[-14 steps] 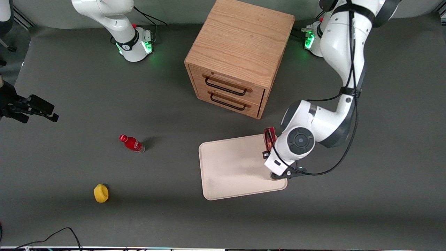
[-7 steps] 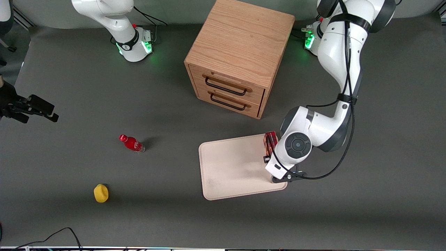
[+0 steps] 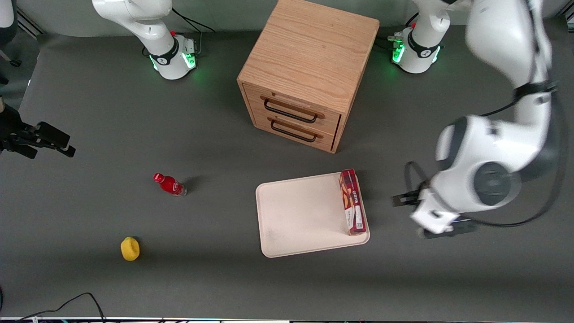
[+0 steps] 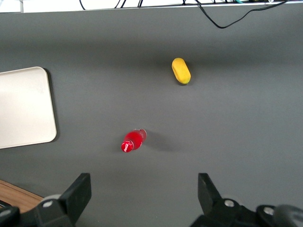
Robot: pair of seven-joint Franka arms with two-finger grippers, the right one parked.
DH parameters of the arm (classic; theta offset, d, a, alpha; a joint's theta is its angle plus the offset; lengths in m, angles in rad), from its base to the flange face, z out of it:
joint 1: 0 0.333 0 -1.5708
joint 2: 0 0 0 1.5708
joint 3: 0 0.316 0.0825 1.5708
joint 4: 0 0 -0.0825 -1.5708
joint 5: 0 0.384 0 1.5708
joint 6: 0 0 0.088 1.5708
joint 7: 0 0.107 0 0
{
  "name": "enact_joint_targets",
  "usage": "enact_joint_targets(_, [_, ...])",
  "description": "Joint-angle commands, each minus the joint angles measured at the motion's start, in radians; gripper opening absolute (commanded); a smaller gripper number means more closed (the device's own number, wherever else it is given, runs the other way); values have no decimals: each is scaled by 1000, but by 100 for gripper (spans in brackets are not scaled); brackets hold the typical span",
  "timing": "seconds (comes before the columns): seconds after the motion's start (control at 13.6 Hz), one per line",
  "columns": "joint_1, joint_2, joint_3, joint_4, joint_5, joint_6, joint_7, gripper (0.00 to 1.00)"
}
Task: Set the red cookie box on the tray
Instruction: 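Open the left gripper to release the box and withdraw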
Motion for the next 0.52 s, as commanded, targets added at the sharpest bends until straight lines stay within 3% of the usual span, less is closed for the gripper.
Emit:
enact_joint_targets(0.0, [109,-67,-6,-37,-28,-87,188,100])
enact_joint_targets(0.44, [358,-205,-3,-41,-14,-219,488,100])
